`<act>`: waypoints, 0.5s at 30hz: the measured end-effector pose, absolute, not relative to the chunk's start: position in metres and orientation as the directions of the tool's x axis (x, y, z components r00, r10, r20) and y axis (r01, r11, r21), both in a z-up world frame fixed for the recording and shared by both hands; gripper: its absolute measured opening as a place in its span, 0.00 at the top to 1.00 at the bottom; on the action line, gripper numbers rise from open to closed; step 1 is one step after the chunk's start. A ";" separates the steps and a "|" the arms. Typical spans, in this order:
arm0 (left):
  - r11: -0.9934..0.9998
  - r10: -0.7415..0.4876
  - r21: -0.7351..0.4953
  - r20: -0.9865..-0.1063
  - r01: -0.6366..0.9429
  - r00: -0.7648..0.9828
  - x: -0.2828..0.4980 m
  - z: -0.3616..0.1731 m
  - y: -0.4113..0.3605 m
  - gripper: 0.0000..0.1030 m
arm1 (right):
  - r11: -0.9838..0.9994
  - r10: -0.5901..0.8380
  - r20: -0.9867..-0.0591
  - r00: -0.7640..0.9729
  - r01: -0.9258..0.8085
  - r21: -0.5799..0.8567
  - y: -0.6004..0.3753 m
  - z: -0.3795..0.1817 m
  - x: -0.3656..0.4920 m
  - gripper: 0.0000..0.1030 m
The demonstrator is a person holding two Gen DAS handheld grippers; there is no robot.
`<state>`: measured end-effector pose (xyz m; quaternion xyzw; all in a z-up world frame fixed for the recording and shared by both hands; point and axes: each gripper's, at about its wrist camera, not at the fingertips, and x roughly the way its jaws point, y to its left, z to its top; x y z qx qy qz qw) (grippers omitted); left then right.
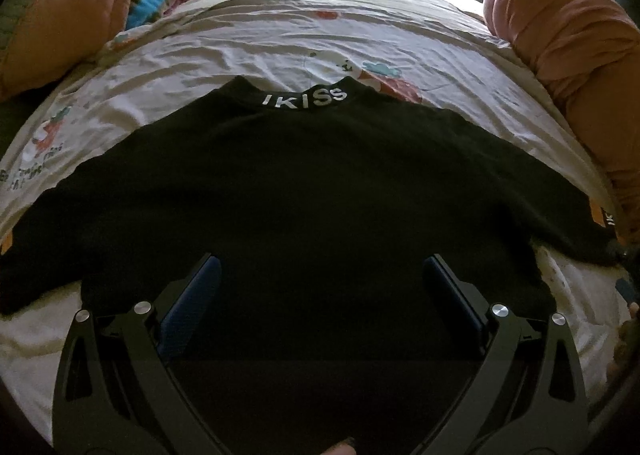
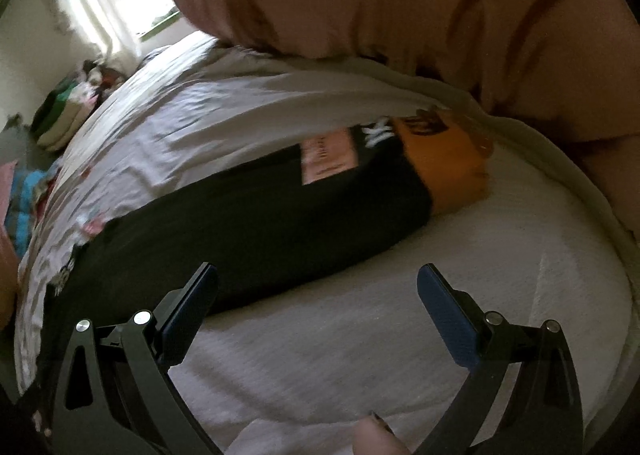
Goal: Fold small clothes
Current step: 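Move the right tool to the orange sleeve cuff and close on it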
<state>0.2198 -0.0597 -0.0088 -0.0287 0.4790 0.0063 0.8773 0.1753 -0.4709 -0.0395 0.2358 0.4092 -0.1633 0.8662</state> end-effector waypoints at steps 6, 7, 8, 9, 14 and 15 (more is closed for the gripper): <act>0.997 0.013 -0.030 -0.820 -0.066 0.572 0.232 -0.009 -0.056 0.08 | 0.794 -0.118 -0.803 0.584 0.541 0.277 -0.499 -0.052 0.184 0.04; 0.997 0.021 -0.024 -0.821 -0.071 0.571 0.236 -0.010 -0.055 0.08 | 0.787 -0.115 -0.806 0.580 0.549 0.283 -0.503 -0.054 0.186 0.04; 0.997 0.029 -0.016 -0.820 -0.074 0.572 0.240 -0.010 -0.054 0.08 | 0.775 -0.113 -0.809 0.576 0.561 0.291 -0.508 -0.057 0.188 0.04; 0.997 0.038 -0.008 -0.820 -0.078 0.571 0.243 -0.011 -0.054 0.08 | 0.767 -0.110 -0.809 0.577 0.567 0.301 -0.512 -0.059 0.190 0.04; 0.996 0.035 -0.016 -0.831 -0.086 0.555 0.261 -0.018 -0.048 0.08 | 0.715 -0.099 -0.787 0.609 0.594 0.369 -0.532 -0.063 0.198 0.04; 0.996 0.028 -0.024 -0.834 -0.087 0.552 0.262 -0.019 -0.046 0.08 | 0.702 -0.099 -0.780 0.617 0.599 0.385 -0.536 -0.063 0.199 0.05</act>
